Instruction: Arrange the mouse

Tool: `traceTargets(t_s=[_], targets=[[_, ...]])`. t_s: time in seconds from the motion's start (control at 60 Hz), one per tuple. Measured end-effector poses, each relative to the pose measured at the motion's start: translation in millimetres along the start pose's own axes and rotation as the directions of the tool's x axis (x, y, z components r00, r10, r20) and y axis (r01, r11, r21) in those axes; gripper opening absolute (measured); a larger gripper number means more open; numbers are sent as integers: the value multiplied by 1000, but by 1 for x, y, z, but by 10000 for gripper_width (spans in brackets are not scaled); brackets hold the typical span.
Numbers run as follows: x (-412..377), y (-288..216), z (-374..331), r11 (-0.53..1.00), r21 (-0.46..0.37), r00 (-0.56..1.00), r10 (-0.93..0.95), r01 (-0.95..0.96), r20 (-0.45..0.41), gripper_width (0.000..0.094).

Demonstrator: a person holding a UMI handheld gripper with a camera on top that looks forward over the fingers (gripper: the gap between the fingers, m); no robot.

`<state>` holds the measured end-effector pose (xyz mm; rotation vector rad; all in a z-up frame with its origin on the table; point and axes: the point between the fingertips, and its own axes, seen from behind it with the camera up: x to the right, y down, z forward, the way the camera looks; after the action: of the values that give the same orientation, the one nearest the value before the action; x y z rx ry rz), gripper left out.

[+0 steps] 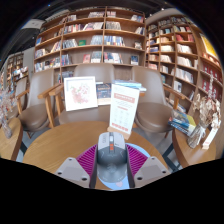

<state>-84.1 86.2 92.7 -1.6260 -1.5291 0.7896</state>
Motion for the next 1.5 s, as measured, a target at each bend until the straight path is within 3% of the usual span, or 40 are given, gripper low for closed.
traceTargets(t_s=[0.217, 0.483, 0.55, 0.633, 0.7, 0.833, 1.05, 1.317, 1.5], targets=[[52, 61, 45, 993, -106, 999, 42, -44, -24, 437], [57, 88, 66, 992, -120, 999, 49, -48, 2, 495], [58, 88, 65, 992, -120, 999, 48, -48, -2, 583], [72, 85, 61, 993, -111, 998, 43, -49, -54, 865], [75, 76, 50, 995, -91, 996, 44, -50, -74, 843], [63, 59, -3, 996, -60, 997, 59, -61, -46, 844], [39, 46, -149, 1000, 25, 999, -10, 11, -36, 847], [7, 84, -298, 998, 52, 998, 35, -38, 45, 853], [11, 108, -345, 997, 62, 999, 38, -38, 13, 854]])
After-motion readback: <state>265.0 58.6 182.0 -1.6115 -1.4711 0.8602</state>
